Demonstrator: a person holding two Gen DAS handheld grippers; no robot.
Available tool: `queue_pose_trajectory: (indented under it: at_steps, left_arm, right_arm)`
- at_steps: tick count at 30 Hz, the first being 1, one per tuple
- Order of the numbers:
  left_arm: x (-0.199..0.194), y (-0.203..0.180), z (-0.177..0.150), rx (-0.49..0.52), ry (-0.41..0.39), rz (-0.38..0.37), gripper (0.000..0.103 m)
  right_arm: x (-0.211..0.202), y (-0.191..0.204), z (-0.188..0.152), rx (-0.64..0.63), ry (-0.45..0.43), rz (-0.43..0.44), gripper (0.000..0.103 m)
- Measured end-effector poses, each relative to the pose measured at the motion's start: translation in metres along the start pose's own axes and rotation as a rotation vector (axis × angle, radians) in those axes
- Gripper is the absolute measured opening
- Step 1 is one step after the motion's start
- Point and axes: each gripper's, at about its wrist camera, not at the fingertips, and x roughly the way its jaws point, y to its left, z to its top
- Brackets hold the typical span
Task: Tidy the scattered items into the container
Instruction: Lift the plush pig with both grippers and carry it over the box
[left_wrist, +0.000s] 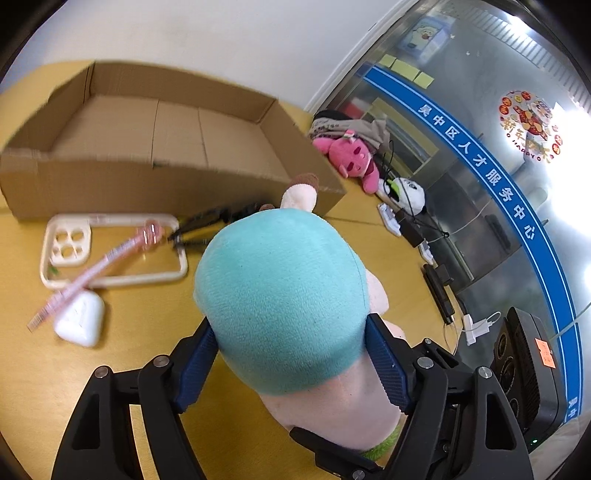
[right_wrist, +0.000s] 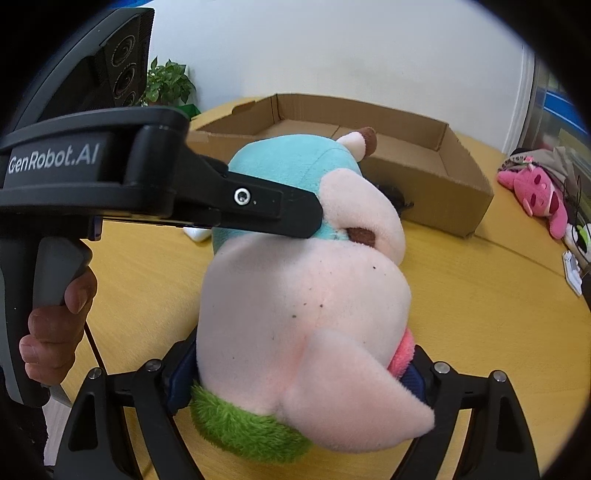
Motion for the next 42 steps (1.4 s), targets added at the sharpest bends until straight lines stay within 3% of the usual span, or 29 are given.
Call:
queue_pose_trajectory:
  at_steps: [6, 14, 21, 26, 33, 42]
  left_arm:
    - [-0.035, -0.011, 0.038, 0.055, -0.062, 0.004, 0.081]
    - [-0.095, -0.024, 0.111, 0.159, -0.169, 0.022, 0.081]
    - [-0.128, -0.026, 0.174, 0.235, -0.217, 0.056, 0.081]
    - [-0.120, 0.001, 0.229, 0.264, -0.215, 0.083, 0.081]
    - [-0.081, 0.066, 0.311, 0.235, -0.154, 0.095, 0.081]
    - [-0.012, 0.157, 0.358, 0.163, -0.006, 0.141, 0.081]
  right_arm:
    - [-0.018, 0.004, 0.035, -0.013, -0.067, -0.004, 0.087]
    - [-0.046, 0.013, 0.115, -0.053, -0.209, -0.024, 0.087]
    - [-0.048, 0.015, 0.180, -0.060, -0.286, -0.010, 0.087]
    - [-0.031, 0.008, 0.232, -0.037, -0.306, 0.005, 0.087]
    - [0.023, -0.005, 0.294, 0.025, -0.277, 0.042, 0.087]
    - [0.141, -0.022, 0.337, 0.154, -0.129, 0.108, 0.087]
